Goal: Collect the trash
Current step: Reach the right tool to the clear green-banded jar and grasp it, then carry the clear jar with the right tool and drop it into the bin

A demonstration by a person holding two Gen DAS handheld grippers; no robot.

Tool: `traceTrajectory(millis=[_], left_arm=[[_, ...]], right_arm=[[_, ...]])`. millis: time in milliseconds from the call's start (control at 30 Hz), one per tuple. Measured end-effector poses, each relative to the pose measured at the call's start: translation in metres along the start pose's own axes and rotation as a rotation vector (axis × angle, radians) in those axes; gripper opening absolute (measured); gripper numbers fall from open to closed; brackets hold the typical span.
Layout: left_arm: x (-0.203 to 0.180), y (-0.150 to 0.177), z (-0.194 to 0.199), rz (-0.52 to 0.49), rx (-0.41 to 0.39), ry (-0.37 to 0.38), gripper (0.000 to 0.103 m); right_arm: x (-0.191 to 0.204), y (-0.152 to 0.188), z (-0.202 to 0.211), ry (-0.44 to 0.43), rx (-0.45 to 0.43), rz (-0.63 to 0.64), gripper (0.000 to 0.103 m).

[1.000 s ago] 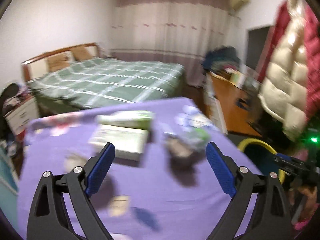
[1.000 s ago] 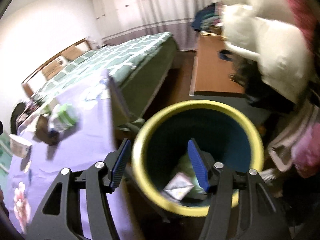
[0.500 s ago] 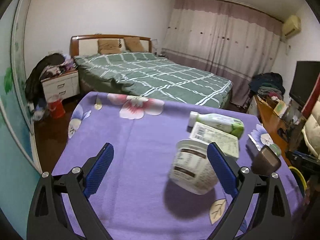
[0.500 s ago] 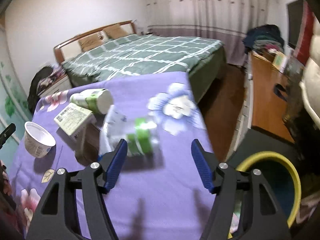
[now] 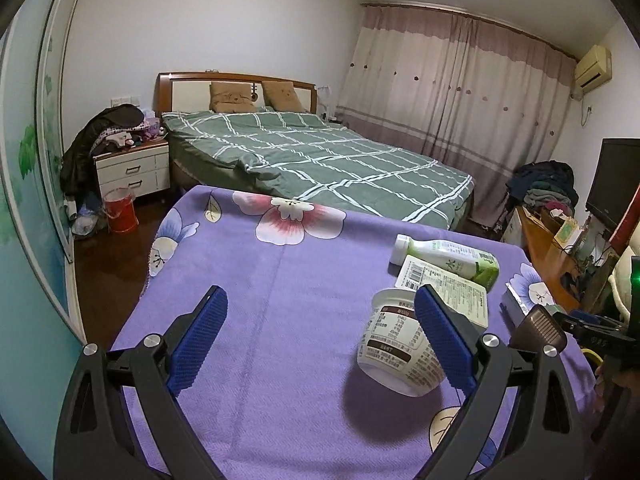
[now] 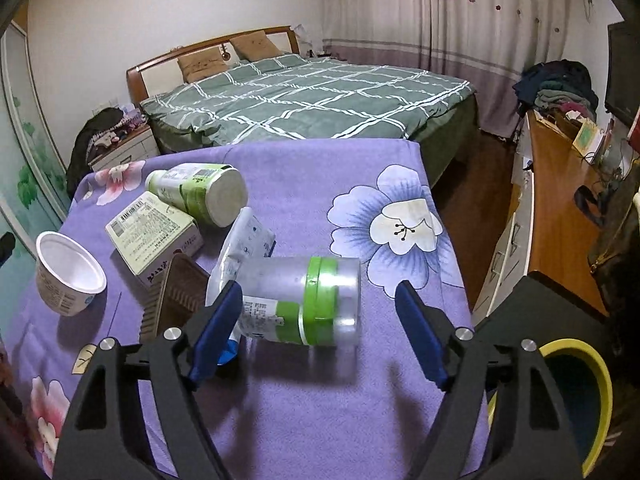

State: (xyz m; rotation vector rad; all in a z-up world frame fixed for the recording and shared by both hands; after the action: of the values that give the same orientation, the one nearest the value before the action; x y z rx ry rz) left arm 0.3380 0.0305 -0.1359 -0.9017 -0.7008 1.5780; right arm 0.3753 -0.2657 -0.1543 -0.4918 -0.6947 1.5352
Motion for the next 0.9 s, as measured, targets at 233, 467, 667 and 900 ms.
traceTrajectory(millis=[233,467,667,900], left_arm=[[-0.005,0.002,0.001,-0.011,0.000,0.003,0.093],[-0.010,0.001,0.002,-0.028,-0.003,0.006,0.093],[-0.013,0.002,0.003,-0.037,-0.002,0.010,0.094],[-0.018,0.003,0.002,-0.051,0.003,0.016,0.094]], right_arm=[[0.008,0.001,-0.009,0.022,0.006,0.018,0.080],[0.008,0.005,-0.018,0.046,0.015,0.016,0.068],[-0.006,0.004,-0.005,0.048,-0.019,-0.043,0.068],[-0.027,0.005,0.030,0.090,-0.077,-0.090,0.068]])
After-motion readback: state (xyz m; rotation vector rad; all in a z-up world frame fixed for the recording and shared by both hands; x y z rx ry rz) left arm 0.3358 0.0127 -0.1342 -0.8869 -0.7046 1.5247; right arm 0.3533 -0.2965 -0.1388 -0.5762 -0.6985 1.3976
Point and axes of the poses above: each gripper's, at about its wrist camera, not at the fingertips, and z roughly against the way its jaws point, x to its left, y to its underside, the point moved 9 cm from there along -z, roughly the way its jaws point, and after that the axes turned 2 degrees about x, right-handed, at the moved point
